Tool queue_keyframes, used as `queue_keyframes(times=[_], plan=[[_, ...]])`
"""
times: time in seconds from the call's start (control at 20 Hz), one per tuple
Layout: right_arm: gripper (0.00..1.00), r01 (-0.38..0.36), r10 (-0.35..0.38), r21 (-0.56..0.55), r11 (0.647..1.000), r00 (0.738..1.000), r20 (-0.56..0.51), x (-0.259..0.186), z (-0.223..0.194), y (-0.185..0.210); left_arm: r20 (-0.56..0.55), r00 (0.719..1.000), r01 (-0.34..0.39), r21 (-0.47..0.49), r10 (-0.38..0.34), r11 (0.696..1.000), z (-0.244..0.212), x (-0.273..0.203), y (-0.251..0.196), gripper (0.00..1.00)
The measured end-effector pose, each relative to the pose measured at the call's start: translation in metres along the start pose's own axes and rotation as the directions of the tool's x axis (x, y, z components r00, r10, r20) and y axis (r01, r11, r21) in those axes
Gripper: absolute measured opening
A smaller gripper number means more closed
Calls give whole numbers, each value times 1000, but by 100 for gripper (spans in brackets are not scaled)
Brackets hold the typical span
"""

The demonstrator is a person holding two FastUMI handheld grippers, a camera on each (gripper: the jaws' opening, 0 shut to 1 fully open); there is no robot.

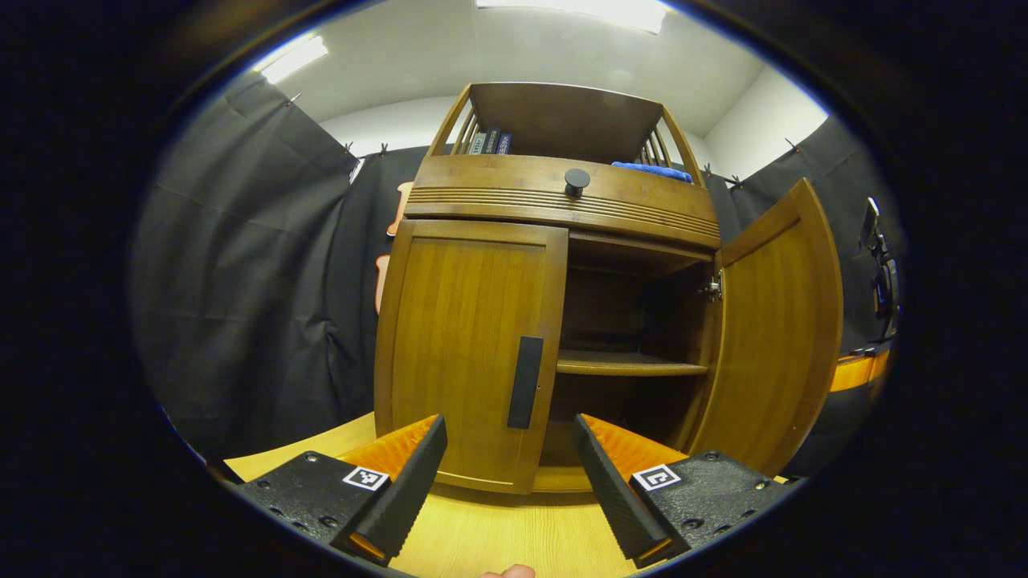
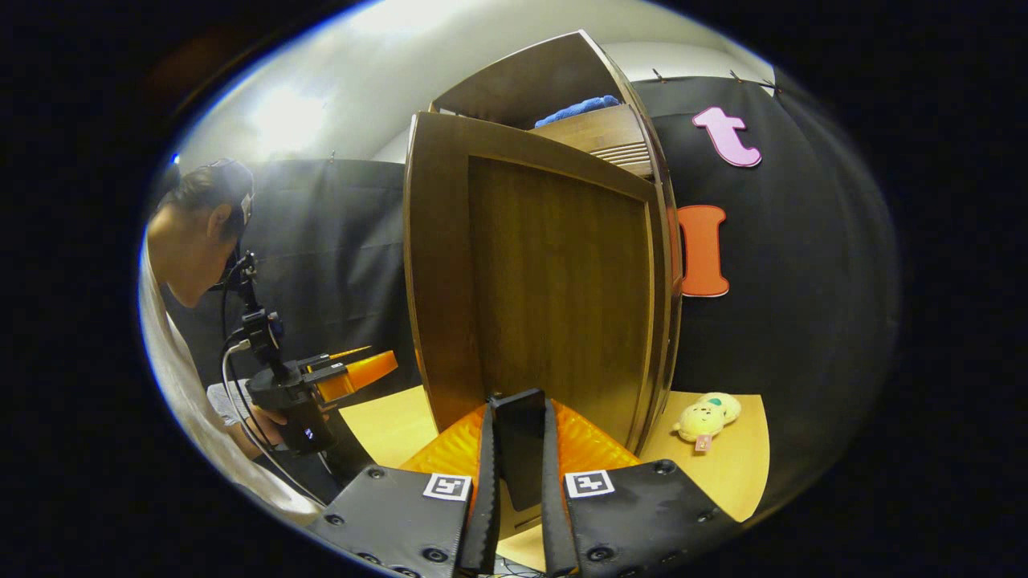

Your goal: Open the right door of the double-door shoe cabinet with the right hand, and open the left door with the left hand.

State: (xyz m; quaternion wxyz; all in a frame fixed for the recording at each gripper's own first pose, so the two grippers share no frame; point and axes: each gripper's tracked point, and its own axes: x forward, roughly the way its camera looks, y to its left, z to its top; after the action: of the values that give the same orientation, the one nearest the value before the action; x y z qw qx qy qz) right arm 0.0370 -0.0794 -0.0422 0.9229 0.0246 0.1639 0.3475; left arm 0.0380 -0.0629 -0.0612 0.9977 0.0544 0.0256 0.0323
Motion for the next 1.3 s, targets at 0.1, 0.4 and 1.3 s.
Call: queue_keyframes(times=[0.1,0.4,1.3], plan=[[31,-37,37,3,999,999,-5,-8,1,-7,0,999,-32,11,32,999,-2,-2,-3,93],[27,-178,179,17,984,984,-14,-25,5,-29,-7,993,-120,-4,120,993,-10,-14,-10,93],[49,-265,265,7,964,964,25,-63,1,-65,-25,984,-174,9,174,985,-14,-15,-3,93]])
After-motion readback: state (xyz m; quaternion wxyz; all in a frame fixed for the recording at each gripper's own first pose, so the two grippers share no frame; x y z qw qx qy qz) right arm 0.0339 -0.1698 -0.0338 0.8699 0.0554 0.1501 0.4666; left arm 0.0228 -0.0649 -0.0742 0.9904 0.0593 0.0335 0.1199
